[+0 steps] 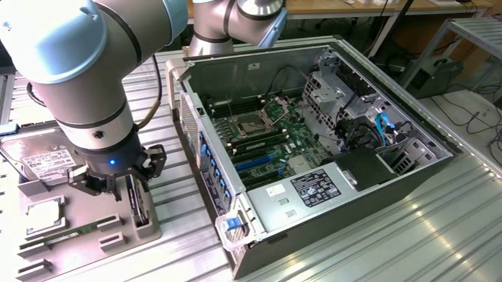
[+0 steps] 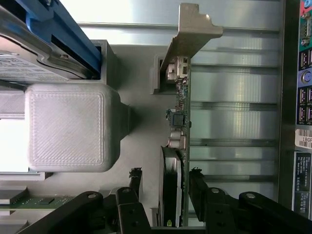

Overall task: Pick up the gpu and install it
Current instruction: 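Pick up the gpu and move the gpu toward the slot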

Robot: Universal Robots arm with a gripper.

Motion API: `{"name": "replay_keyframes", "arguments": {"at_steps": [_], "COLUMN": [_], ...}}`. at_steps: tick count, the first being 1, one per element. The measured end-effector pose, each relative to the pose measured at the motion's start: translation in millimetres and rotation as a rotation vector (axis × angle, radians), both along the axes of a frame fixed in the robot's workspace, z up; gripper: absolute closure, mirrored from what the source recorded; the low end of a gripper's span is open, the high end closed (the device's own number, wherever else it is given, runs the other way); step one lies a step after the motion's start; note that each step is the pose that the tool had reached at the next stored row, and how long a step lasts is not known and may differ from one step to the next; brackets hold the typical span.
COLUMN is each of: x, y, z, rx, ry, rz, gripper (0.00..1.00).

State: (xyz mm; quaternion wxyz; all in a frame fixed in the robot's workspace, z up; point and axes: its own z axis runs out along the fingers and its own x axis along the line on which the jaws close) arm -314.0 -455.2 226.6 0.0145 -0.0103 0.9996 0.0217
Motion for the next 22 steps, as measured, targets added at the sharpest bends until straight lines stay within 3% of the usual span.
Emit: {"name": "replay_keyframes", "arguments": {"at_steps": [5,8,19,22], "x": [0.5,0.8,3.4,3.4], "y": [0.0,0.0,0.0,0.0], "z": [-0.1,-0.1,-0.1,-0.1], "rx": [0.0001,0.0,0.0,0.0], "ry": [-0.0001,-0.0001,0.0,0.0], "rz": [0.0,0.0,-0.001,-0.001], "gripper": [0.5,0.64,0.64,0.72]}}
